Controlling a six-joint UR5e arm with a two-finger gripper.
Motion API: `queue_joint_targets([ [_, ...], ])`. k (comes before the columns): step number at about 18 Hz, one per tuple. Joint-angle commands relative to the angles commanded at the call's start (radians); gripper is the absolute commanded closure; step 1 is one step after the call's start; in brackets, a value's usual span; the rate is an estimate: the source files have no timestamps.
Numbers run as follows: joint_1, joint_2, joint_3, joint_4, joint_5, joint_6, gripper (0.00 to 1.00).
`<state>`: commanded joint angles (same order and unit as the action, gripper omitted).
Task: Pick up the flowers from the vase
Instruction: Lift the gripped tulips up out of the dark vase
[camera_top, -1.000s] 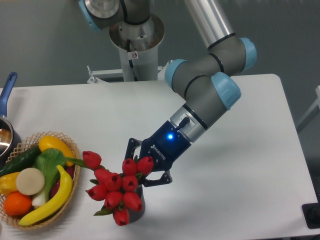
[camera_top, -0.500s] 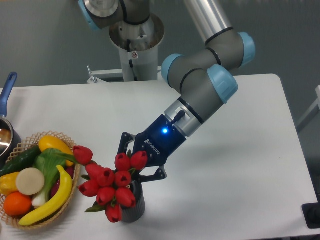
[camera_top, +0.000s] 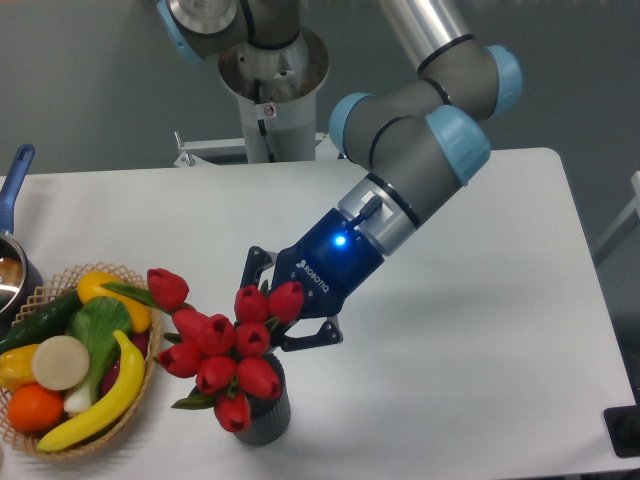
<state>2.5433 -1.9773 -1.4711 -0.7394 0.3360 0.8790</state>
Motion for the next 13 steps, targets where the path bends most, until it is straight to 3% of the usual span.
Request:
queue_joint_targets([
  [13, 0.035, 0.018, 0.06, 0.0, -0.034, -0.14, 1.0],
])
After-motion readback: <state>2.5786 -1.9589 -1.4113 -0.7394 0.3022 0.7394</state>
